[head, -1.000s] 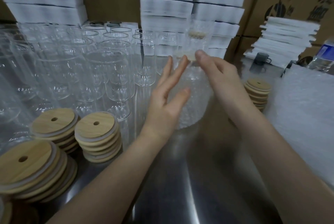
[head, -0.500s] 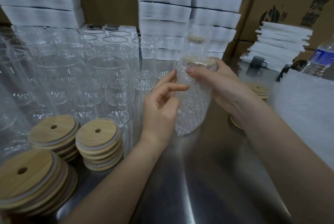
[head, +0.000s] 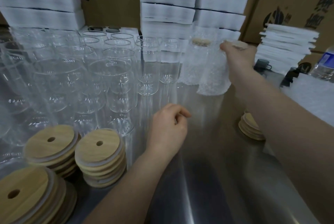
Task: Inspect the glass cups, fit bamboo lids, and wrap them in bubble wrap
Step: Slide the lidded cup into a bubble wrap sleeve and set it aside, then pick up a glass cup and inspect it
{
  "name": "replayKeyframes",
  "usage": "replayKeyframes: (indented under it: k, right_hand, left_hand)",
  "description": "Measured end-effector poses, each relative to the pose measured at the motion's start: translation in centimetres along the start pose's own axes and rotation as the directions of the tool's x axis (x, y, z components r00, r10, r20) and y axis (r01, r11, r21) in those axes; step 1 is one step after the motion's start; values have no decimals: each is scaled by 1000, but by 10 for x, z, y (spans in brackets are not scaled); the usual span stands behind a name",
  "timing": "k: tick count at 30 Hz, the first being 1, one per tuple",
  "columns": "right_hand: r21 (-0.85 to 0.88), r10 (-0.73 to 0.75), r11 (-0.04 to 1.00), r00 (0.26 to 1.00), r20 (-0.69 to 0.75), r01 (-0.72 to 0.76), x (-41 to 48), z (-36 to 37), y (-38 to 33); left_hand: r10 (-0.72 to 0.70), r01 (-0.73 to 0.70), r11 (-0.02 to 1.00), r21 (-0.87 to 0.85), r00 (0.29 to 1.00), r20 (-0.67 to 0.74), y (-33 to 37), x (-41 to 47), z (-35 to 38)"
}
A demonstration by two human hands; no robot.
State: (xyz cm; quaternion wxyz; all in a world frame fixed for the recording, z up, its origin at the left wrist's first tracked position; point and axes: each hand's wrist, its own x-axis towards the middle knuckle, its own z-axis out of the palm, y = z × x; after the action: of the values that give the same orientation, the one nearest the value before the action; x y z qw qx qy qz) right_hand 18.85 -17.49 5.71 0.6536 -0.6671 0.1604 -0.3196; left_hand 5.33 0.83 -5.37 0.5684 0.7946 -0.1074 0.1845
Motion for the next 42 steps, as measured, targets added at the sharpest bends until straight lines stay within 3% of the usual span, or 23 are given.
replayKeyframes:
  k: [3, 9, 24, 27, 30, 32, 34, 35, 37, 39, 42]
  right_hand:
    - [-83, -14, 997, 998, -57, 9, 28, 11, 11]
    - [-203, -37, 979, 999, -23, 32, 65, 22, 30]
    - [-212, -108, 970, 991, 72, 121, 84, 35, 42]
    - [-278, -43, 958, 992, 120, 75, 85, 35, 39]
    - [-373, 127, 926, 980, 152, -62, 81, 32, 27]
    - [-432, 140, 898, 986, 93, -87, 71, 31, 17]
    - [-525, -102, 848, 994, -29, 72, 57, 30, 6]
    - [-574, -310, 788, 949, -56, 224, 49, 30, 1]
    - [-593, -634, 621, 773, 5, 513, 27, 35, -14]
    - [-469, -699, 562, 694, 171, 681, 4, 48, -25]
    - [-448, -487, 540, 699, 524, 712, -26, 72, -27]
  left_hand:
    - [-44, 44, 999, -4, 999, 2, -3, 3, -1]
    - [-46, 45, 999, 13, 999, 11, -5, 3, -1]
    - [-48, 48, 999, 24, 999, 7, -4, 5, -3]
    - [-62, 61, 998, 27, 998, 16, -4, 5, -3]
    - [-70, 69, 997, 28, 997, 32, -3, 5, -4]
    - [-74, 72, 997, 39, 996, 43, -2, 5, -4]
    - [-76, 74, 996, 49, 996, 48, -1, 5, -5]
    - [-78, 76, 996, 50, 996, 50, -1, 5, -5]
    - [-85, 83, 995, 48, 995, 54, 0, 5, -5]
    - [-89, 87, 995, 43, 995, 54, 1, 5, -6]
    - [-93, 92, 995, 36, 994, 48, 2, 5, -7]
